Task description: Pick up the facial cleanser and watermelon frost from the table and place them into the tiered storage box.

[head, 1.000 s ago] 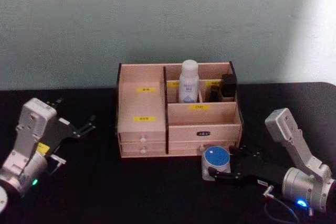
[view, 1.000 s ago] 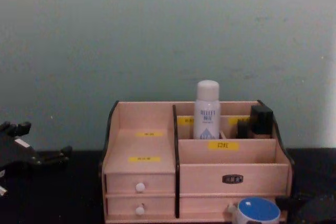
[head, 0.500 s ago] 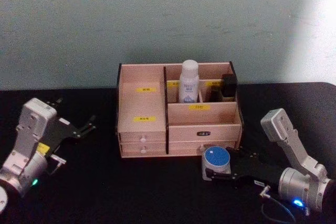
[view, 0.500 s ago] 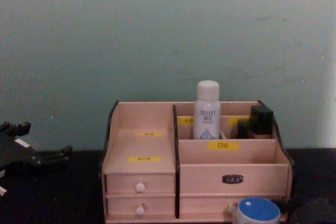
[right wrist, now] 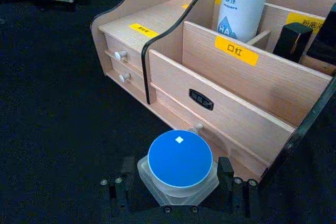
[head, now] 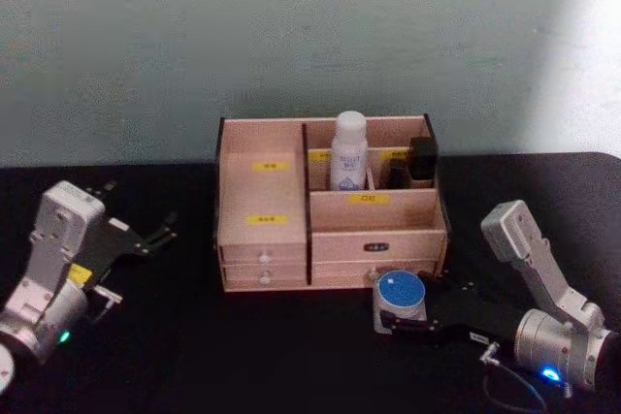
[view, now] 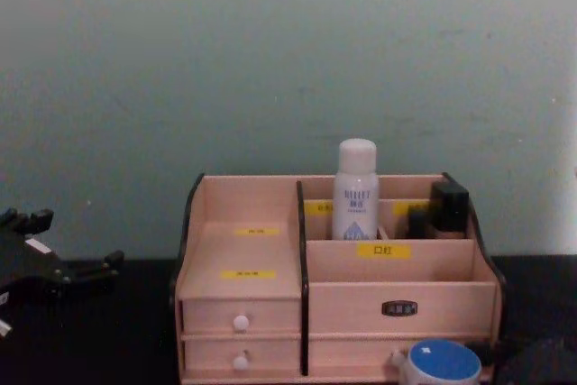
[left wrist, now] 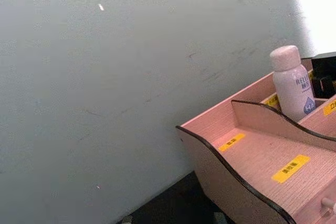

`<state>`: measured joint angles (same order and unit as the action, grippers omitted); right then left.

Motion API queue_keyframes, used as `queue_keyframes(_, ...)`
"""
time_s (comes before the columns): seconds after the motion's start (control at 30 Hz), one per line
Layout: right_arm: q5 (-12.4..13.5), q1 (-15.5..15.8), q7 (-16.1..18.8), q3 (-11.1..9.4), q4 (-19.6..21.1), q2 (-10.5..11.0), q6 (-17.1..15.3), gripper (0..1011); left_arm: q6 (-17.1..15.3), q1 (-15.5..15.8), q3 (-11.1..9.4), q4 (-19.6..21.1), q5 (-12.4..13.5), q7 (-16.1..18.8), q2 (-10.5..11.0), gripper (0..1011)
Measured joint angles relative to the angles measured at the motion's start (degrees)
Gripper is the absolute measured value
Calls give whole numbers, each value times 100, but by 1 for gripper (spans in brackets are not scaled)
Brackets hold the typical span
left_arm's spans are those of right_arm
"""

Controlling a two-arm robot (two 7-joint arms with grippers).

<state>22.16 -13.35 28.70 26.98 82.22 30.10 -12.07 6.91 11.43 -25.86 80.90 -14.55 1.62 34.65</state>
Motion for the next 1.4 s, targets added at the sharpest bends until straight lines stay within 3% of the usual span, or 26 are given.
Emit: queue_keyframes(1.4, 12, -46, 0, -9, -91, -72, 52, 1002, 0, 0, 0, 0, 0, 0, 0, 1001)
